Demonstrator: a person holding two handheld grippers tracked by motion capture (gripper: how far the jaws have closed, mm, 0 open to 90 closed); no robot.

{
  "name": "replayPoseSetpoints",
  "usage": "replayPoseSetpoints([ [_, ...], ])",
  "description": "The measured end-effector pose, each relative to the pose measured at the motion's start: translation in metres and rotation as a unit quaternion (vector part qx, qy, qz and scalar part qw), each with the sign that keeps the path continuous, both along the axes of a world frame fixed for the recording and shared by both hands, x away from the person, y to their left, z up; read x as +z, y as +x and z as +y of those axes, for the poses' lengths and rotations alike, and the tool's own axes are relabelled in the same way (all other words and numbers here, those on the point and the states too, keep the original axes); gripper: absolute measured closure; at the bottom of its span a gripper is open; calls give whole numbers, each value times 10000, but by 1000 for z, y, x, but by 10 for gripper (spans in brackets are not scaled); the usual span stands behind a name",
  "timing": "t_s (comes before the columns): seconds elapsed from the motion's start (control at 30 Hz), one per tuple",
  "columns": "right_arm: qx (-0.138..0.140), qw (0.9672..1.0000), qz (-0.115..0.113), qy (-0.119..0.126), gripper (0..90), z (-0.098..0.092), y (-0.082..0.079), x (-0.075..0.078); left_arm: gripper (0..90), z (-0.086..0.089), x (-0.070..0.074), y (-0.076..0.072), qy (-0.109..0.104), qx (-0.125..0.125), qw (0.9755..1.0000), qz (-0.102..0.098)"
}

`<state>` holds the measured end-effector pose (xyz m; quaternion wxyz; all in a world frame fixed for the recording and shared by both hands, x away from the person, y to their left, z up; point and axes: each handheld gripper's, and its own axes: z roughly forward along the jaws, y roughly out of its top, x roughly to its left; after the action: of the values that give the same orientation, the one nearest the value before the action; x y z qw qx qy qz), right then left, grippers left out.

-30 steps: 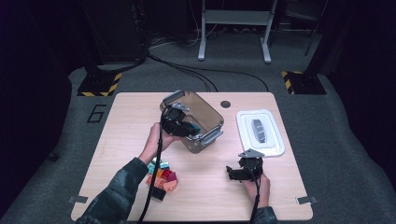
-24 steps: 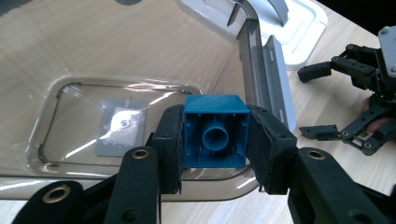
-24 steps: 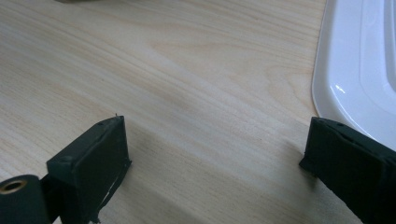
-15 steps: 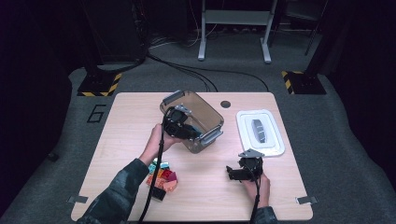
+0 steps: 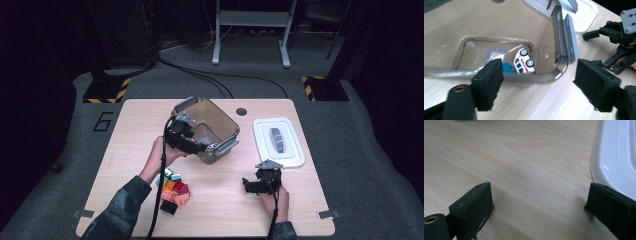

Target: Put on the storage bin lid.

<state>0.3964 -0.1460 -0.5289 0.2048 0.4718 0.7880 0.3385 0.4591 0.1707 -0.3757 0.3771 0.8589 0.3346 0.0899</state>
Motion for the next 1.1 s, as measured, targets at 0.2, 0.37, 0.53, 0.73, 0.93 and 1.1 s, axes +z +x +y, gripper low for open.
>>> replayPoseSetpoints([
  [0.2, -30, 10000, 33, 7, 55, 0, -1, 0, 148, 34, -5, -23, -111, 233, 9995, -188],
  [0.37, -21, 10000, 13, -8, 55, 0, 0, 0, 132, 65, -19, -32, -38, 513, 9984, -230],
  [0.53, -10, 10000, -7, -31, 55, 0, 0, 0, 120, 85, -35, -35, 67, 744, 9971, -173],
  [0.73, -11, 10000, -11, -34, 55, 0, 0, 0, 129, 101, -70, -41, 241, 1023, 9945, -47],
  [0.93, -12, 10000, -12, -33, 55, 0, 0, 0, 70, 107, -97, -41, 460, 1133, 9924, 151],
  [1.1, -18, 10000, -10, -26, 55, 0, 0, 0, 95, 108, -108, -38, 557, 1133, 9917, 250],
])
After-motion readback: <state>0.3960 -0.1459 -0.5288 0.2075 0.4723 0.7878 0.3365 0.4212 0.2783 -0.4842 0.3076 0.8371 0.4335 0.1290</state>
